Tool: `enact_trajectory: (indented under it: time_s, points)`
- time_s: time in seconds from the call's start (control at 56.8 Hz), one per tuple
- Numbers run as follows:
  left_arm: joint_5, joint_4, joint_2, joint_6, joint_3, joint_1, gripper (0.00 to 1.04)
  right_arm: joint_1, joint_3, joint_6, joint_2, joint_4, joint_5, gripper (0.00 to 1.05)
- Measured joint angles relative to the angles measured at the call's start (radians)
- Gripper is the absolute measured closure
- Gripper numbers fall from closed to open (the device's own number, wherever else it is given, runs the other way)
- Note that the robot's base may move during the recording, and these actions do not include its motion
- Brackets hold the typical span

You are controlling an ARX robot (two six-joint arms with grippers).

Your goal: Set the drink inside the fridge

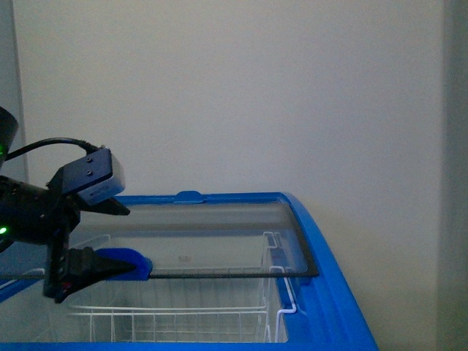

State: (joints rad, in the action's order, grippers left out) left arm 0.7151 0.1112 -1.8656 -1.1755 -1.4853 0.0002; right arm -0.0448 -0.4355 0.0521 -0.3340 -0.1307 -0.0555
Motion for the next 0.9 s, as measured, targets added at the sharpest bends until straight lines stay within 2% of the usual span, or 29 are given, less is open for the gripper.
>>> enact_trajectory:
  time_s: [0.458,0.634,0.81,0.898]
  points:
    - [-0.147,-0.238,-0.29,0.142,-0.38,-0.057,0.08,0.0,0.0,0.0,0.0,0.0,0.0,0.65]
    - [-0.229,-0.36,-0.318,0.198,-0.414,-0.067,0.08,0.0,0.0,0.0,0.0,0.0,0.0,0.65]
    - [-0.354,-0.57,-0.326,0.294,-0.403,-0.068,0.08,0.0,0.0,0.0,0.0,0.0,-0.001,0.65]
    - [-0.386,-0.602,-0.309,0.341,-0.367,-0.061,0.08,0.0,0.0,0.0,0.0,0.0,0.0,0.65]
